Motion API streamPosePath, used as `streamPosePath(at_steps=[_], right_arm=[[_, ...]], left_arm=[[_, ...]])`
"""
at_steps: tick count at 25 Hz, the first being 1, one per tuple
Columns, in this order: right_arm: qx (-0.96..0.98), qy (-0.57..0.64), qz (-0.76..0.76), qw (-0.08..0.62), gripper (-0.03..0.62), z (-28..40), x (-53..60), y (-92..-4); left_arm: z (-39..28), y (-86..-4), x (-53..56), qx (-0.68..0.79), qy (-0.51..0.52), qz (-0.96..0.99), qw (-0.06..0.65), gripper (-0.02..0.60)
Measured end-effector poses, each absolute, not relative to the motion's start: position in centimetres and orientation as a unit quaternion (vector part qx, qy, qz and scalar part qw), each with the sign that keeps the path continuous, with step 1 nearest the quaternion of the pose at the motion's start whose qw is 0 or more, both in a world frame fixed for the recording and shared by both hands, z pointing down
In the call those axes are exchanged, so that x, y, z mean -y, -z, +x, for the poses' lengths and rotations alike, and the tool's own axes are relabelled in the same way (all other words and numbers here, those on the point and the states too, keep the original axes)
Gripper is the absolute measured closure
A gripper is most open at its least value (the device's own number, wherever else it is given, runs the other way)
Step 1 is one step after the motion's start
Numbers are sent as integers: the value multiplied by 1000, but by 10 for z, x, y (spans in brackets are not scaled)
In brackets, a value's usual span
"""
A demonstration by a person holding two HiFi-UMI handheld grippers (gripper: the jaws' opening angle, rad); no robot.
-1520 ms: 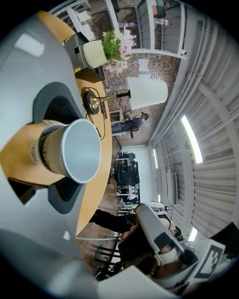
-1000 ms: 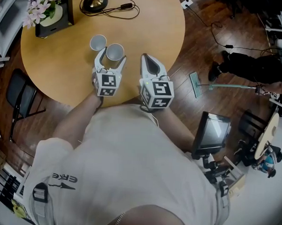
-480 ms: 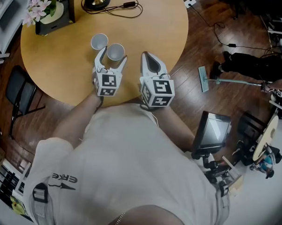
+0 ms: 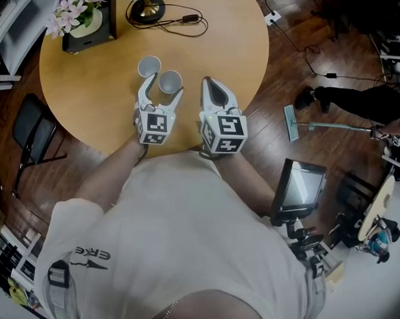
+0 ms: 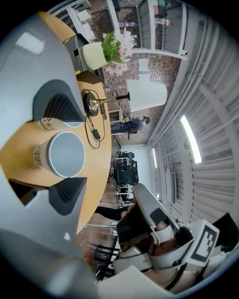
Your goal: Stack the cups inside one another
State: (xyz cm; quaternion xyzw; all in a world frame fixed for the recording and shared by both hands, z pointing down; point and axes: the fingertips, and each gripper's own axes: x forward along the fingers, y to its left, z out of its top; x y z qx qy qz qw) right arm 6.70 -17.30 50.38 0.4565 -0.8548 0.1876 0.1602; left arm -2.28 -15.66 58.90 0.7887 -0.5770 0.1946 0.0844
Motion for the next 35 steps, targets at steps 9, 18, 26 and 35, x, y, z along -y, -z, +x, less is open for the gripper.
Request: streamPosePath(at_steps=[9,18,26,35], right_arm=[[873,-164,439,136,580,45,173,-476],[890,-135,423,108,580,15,174,-445],[897,-113,417,94,580,-1,177,-423],[898,-114,413,96,580,-16,178,-424]], left_arm=[[-52,-512,162,610,-118,783,42,250],[-91,-434,168,648,-44,760,-22,435],[-124,-398,169,675,-15,737,-45,580],[-148,-405,168,685,-20,727,-35,580]])
